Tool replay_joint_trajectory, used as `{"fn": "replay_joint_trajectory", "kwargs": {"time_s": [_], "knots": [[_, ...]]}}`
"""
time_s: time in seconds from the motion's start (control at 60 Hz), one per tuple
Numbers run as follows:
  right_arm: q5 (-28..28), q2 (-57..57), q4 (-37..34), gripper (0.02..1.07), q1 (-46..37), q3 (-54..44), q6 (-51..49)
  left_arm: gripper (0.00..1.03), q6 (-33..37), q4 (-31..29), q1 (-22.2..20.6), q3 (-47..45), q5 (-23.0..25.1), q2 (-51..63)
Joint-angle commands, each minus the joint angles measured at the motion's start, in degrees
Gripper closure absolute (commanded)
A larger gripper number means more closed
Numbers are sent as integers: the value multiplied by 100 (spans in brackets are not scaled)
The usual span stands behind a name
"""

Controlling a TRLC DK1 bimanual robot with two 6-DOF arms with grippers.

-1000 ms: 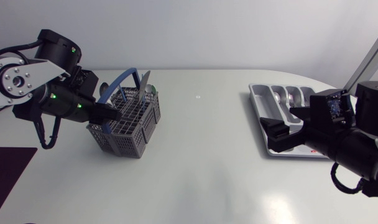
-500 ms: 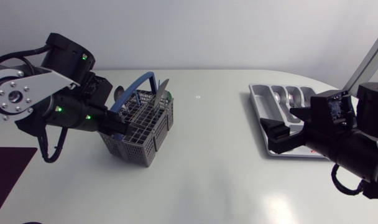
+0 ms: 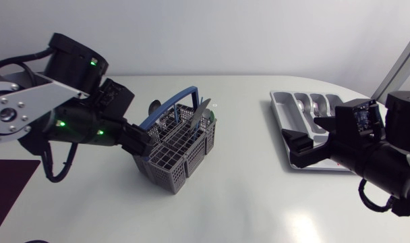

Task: Unload the cutlery basket into the drawer organizer.

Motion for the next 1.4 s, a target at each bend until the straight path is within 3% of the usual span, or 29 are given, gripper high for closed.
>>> {"fn": "replay_joint_trajectory", "kwargs": {"time_s": [0.0, 0.183, 0.333, 0.433, 0.55, 0.667, 0.75, 0.883, 0.933, 1.05, 1.383], "knots": [[66, 312, 86, 6, 19, -26, -65, 13, 153, -86, 202, -32, 155, -365], [-13, 1297, 122, 6, 37, 475, -65, 13, 628, -851, 395, 47, 261, -707], [-338, 2395, -353, 6, -16, 1266, -65, 13, 1094, -1088, 712, -305, 287, -769], [-751, 3134, -1021, 6, -130, 1943, -162, 13, 1296, -1105, 782, -542, 296, -743], [-1780, 4311, -1627, 6, -359, 2760, -399, 13, 1498, -1167, 782, -718, 314, -584], [-1894, 4865, -1663, 8, -385, 3226, -223, 18, 1595, -1123, 888, -771, 463, -330], [-1973, 5102, -1645, 20, -341, 3507, -91, 32, 1603, -930, 905, -814, 472, -39], [-2079, 5436, -1408, 62, -350, 3841, 120, 73, 1603, -596, 1230, -779, 850, 365], [-2131, 5559, -1320, 73, -359, 3929, 172, 75, 1638, -569, 1353, -744, 1096, 514], [-2544, 5999, -1267, 83, -385, 4272, 348, 79, 1823, -552, 1459, -779, 1254, 760], [-3608, 7194, -1030, 87, -526, 5327, 1016, 79, 1832, 107, 1564, -788, 1360, 1173]]}}
